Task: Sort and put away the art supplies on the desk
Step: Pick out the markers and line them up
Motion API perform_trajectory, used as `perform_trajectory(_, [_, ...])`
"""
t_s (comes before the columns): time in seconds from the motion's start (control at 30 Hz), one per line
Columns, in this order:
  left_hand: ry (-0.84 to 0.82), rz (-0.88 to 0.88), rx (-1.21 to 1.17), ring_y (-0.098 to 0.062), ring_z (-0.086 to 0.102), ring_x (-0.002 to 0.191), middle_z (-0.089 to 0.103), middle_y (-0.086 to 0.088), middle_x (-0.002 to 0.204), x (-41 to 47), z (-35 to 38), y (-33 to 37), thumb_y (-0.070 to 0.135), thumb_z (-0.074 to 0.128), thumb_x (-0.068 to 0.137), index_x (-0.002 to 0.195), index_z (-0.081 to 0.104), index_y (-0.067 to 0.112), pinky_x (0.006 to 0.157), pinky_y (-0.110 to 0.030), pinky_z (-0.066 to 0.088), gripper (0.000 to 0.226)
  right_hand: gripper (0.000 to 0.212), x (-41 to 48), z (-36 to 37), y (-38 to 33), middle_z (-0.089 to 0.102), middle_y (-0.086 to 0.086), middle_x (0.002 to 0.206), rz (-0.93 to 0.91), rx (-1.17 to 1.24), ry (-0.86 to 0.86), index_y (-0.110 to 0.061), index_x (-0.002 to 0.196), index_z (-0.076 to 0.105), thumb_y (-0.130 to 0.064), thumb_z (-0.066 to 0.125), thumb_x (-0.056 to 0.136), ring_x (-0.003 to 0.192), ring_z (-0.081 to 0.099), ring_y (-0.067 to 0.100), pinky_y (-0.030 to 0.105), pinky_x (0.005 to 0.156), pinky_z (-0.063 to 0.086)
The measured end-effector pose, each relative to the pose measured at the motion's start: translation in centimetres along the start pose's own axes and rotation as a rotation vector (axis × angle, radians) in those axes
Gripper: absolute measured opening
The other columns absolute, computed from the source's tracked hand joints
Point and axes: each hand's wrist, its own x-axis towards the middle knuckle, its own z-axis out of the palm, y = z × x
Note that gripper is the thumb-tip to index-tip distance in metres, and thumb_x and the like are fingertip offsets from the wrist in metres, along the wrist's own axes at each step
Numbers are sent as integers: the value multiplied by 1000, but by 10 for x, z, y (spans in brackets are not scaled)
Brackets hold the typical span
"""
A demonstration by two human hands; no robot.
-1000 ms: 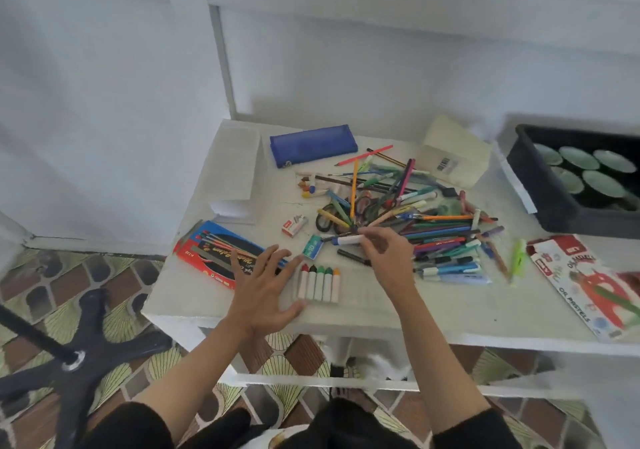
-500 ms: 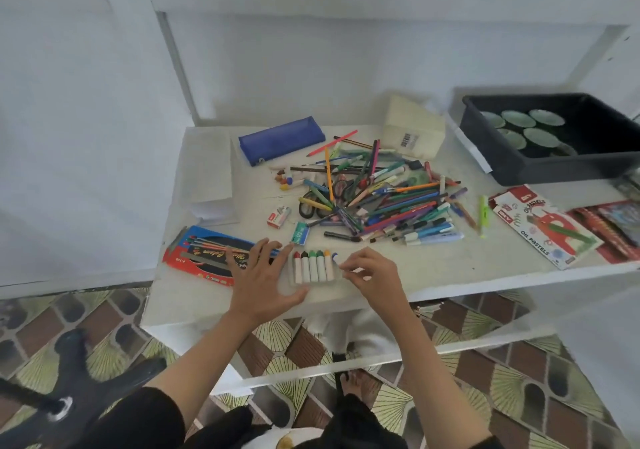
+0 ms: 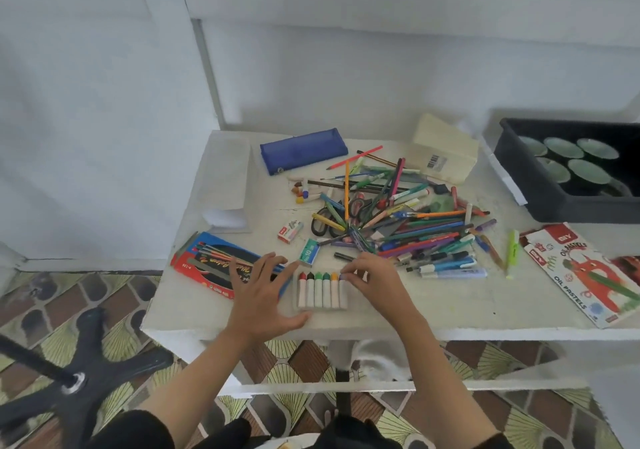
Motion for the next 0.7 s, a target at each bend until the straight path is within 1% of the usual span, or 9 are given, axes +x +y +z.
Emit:
perform_trajectory(0.1, [-13,-22,19,-21,37,131,50,2,127,0,-2,1,83,44,66,132,51,30,105,-70,5,85,7,35,-15,-3,58,-6,75,-58,-14,-13,-7,87,73,-6,69,82,66,48,-4,7,66,38])
perform_trajectory(0.13, [-17,-25,17,-21,37,131,51,2,127,0,-2,1,84,44,66,131,51,31,106,-71,3,84,8,50,-19,-4,61,-3,77,-73,-21,-26,-6,89,73,-7,68,83,67,50,0,10,69,41])
perform_trajectory(0.2, [-20,-30,9,-21,37,132,51,2,127,-1,-4,1,84,41,69,130,53,32,105,-72,1,81,11,80,-25,-5,66,5,84,-91,-56,-59,-6,93,72,-8,66,85,73,55,12,22,74,47])
perform_trajectory(0.3, [-18,-50,-4,-20,36,133,51,4,127,-1,-7,5,85,34,73,131,53,33,104,-73,2,80,14,125,-26,-4,68,6,91,-126,-154,-102,-7,96,72,-11,61,88,79,53,11,28,80,48])
perform_trajectory(0.43, [-10,-75,-23,-19,34,133,51,5,126,-1,-10,8,83,29,76,133,48,35,104,-73,2,77,23,171,-16,-7,62,7,109,-177,-297,-193,-14,107,68,-9,53,90,101,50,20,31,84,42])
perform_trajectory(0.53, [-18,-88,-20,-19,34,134,51,6,125,-2,-11,8,83,26,77,134,47,35,104,-73,3,78,40,192,-2,-11,50,5,128,-331,-575,-269,-22,121,59,-2,48,89,116,41,24,37,89,45])
perform_trajectory(0.6, [-14,-95,-30,-18,34,134,52,6,125,-2,-10,9,83,24,77,133,49,35,104,-72,3,78,49,199,7,-14,40,4,140,-388,-758,-300,-24,129,51,1,47,87,126,35,26,43,95,40])
perform_trajectory(0.63, [-10,-98,-31,-18,33,134,52,6,125,-3,-10,9,83,24,77,133,49,35,105,-72,2,78,49,201,12,-15,38,4,143,-402,-824,-313,-24,130,50,1,47,87,129,33,27,46,98,36])
perform_trajectory(0.7, [-11,-101,-20,-19,32,134,52,5,126,-2,-9,9,83,23,77,134,48,35,106,-70,2,79,43,201,21,-18,41,4,141,-414,-912,-320,-22,127,52,-1,47,89,129,33,27,51,101,31])
